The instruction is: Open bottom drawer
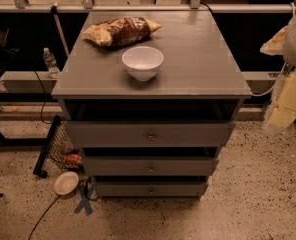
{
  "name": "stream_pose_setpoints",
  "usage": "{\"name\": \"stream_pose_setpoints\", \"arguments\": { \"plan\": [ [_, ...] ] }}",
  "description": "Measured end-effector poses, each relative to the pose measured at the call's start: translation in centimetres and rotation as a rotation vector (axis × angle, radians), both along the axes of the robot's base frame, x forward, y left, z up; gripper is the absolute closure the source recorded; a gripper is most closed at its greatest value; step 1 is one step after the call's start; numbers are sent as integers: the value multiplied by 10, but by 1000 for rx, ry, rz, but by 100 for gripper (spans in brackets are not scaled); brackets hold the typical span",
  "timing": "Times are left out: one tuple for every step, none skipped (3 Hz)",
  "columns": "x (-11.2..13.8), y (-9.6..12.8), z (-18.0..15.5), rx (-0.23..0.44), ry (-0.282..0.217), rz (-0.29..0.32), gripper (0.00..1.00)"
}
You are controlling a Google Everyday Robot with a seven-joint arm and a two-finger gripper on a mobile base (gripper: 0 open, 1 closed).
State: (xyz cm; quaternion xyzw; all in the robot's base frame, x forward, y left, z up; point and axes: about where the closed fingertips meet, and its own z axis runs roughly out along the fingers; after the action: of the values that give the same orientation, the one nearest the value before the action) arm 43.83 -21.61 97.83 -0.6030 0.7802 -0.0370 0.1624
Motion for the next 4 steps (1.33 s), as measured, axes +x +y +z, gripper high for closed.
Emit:
{"name": "stream_pose_setpoints", "arguments": {
  "plan": [
    [0, 0, -2, 0, 1, -1, 0],
    [-1, -6, -26, 1, 13, -12, 0],
    [-3, -15, -73, 46, 47, -19, 0],
    [-5, -20, -130, 127, 89, -24, 0]
  ]
}}
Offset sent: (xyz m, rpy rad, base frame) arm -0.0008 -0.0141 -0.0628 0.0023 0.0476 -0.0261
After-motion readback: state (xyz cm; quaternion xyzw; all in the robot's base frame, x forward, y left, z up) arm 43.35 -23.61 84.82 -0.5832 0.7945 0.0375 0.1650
